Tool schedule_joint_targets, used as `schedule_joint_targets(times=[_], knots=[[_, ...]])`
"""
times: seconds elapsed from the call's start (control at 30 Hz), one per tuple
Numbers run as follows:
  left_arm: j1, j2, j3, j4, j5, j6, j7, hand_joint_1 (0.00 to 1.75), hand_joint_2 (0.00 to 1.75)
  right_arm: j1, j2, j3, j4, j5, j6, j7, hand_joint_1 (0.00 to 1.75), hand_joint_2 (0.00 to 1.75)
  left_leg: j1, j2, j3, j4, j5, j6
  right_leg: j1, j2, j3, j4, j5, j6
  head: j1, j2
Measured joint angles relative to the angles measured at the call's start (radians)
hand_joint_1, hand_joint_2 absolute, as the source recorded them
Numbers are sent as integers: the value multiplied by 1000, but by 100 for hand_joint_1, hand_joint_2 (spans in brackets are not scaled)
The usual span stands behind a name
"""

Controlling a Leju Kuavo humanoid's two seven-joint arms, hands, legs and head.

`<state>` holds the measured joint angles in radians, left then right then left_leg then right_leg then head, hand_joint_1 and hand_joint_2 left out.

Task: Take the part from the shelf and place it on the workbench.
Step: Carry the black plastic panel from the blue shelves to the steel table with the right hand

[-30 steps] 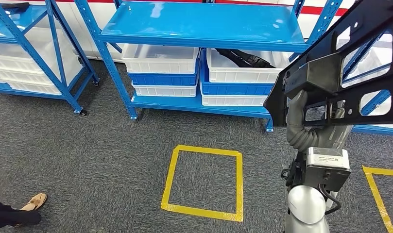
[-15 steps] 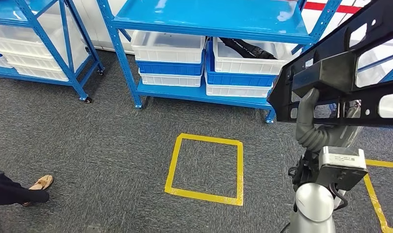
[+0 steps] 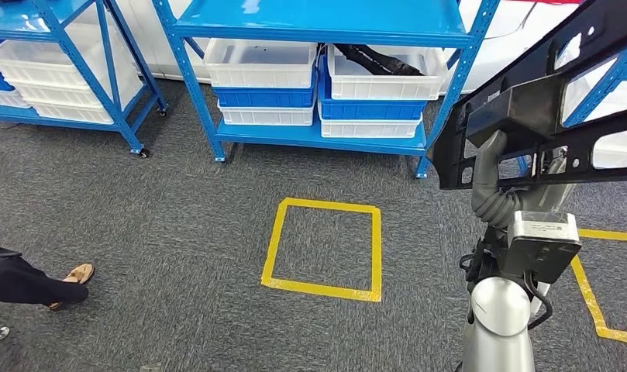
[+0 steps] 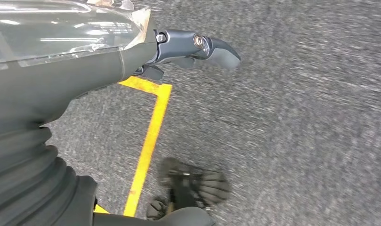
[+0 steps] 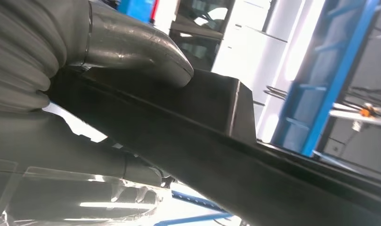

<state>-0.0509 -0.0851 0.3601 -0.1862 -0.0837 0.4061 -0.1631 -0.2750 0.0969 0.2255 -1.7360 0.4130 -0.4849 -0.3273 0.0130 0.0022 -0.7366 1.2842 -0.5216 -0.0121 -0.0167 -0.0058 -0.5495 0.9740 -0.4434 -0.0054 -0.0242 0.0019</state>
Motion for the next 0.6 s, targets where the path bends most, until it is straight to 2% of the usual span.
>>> schedule_joint_targets(times=[0.03,0.07,0.13,0.17,0.2,0.27,0.3,0.33,0.4,0.43,0.47,0.5,0.53,0.57,0.6], knots=[[0,0,0,0,0,0,-2,0,175,0,0,-2,4,0,0,0,175,175,0,0,31,-16,24,3,1,0,-17,5,10,2,0,0],[-1,0,0,0,1,0,-4,0,175,0,0,-5,8,0,0,0,175,175,0,-1,82,-67,45,8,1,1,-32,10,19,5,0,0],[-4,0,0,0,1,2,-8,0,175,-1,1,-10,12,-1,0,-2,175,175,-3,-4,194,-212,38,19,3,0,-52,17,33,14,0,0],[-4,0,0,-1,1,2,-10,0,175,-2,2,-13,14,-1,0,-3,175,175,-7,-6,229,-265,25,25,3,-1,-55,18,41,21,2,0],[-5,0,0,-1,1,3,-11,0,175,-3,4,-14,15,-1,0,-4,175,175,-11,-7,244,-293,15,31,3,-2,-57,17,49,28,2,0],[-4,-1,1,-1,2,6,-11,0,175,-5,5,-17,19,-1,0,-6,175,175,-14,-5,235,-304,30,46,1,-3,-62,16,61,41,2,0],[-5,-2,2,-1,2,8,-11,0,175,-5,6,-19,20,-2,0,-6,175,175,-13,-2,226,-308,42,53,1,-2,-69,25,50,42,2,0],[-5,-3,3,-1,3,11,-10,0,175,-6,5,-22,22,-2,0,-7,175,175,-12,1,215,-313,56,61,2,-1,-83,50,23,39,5,0],[-6,-4,6,-1,3,13,-10,0,175,-7,5,-26,26,-2,0,-8,175,175,-11,4,186,-315,83,70,2,2,-120,158,-69,27,10,0],[-6,-4,8,-1,3,14,-9,0,175,-7,5,-28,28,-2,0,-8,175,175,-12,5,169,-314,97,72,1,2,-136,225,-108,26,12,0],[-6,-5,9,-1,3,14,-8,0,175,-7,4,-29,30,-3,1,-8,175,175,-13,6,151,-314,111,72,1,2,-142,282,-128,31,12,0],[-5,-6,10,-1,4,14,-8,0,175,-7,4,-31,33,-3,2,-8,175,175,-13,7,133,-313,125,71,1,2,-135,313,-126,41,13,0],[-5,-7,10,-1,5,14,-7,0,175,-7,4,-33,36,-4,3,-8,175,175,-13,7,116,-312,137,69,1,2,-110,306,-107,52,13,0],[-5,-7,12,-1,6,14,-6,0,175,-7,4,-35,38,-5,5,-8,175,175,-13,7,101,-310,150,66,1,2,-68,264,-84,60,13,0],[-5,-8,13,-1,6,14,-5,0,175,-8,4,-36,39,-5,6,-8,175,175,-14,7,87,-307,161,62,1,2,-10,190,-74,61,14,0]])
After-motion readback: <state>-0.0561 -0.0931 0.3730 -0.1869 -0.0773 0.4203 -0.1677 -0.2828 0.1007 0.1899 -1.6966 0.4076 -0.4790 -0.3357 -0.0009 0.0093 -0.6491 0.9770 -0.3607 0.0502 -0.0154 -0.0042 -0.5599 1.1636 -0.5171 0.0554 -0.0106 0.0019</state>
